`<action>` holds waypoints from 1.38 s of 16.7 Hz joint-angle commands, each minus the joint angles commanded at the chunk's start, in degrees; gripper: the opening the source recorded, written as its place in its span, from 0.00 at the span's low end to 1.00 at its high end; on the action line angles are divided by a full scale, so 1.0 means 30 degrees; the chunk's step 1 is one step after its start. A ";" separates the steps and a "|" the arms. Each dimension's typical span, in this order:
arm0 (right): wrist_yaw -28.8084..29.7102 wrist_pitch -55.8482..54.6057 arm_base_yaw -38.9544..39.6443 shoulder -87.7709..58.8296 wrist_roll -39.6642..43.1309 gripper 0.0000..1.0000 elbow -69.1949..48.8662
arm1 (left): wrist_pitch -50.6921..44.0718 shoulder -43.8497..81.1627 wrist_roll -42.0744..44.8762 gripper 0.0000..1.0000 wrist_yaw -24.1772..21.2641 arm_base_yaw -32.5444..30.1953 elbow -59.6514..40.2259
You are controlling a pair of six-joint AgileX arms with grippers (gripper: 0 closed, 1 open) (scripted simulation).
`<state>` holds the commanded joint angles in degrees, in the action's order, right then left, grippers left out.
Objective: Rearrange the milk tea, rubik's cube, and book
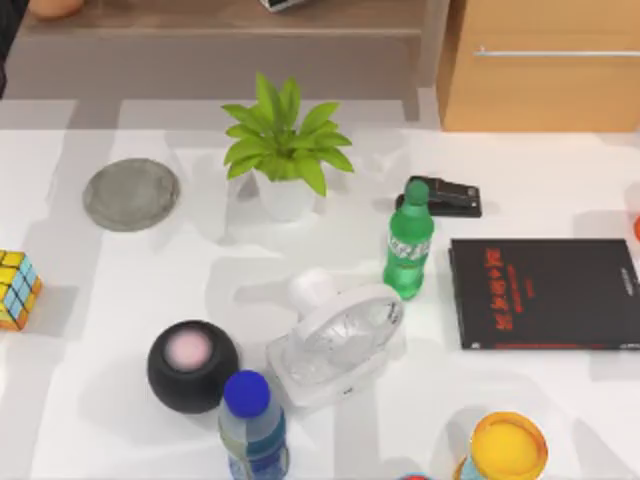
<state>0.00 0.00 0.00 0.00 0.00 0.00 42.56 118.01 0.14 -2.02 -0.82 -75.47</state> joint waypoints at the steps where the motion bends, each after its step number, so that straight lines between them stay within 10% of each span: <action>1: 0.0000 0.0000 0.0000 0.0000 0.0000 1.00 0.0000 | 0.0000 0.0000 0.0000 0.77 0.0000 0.0000 0.0000; 11: 0.0000 0.0000 0.0000 0.0000 0.0000 1.00 0.0000 | 0.0000 0.0000 0.0000 0.02 0.0000 0.0000 0.0000; 23: 0.0000 0.0000 0.0000 0.0000 0.0000 1.00 0.0000 | 0.0161 -0.0752 0.0037 0.00 0.0001 0.0067 0.0789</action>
<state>0.00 0.00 0.00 0.00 0.00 0.00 43.05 115.75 0.25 -2.02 -0.62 -73.10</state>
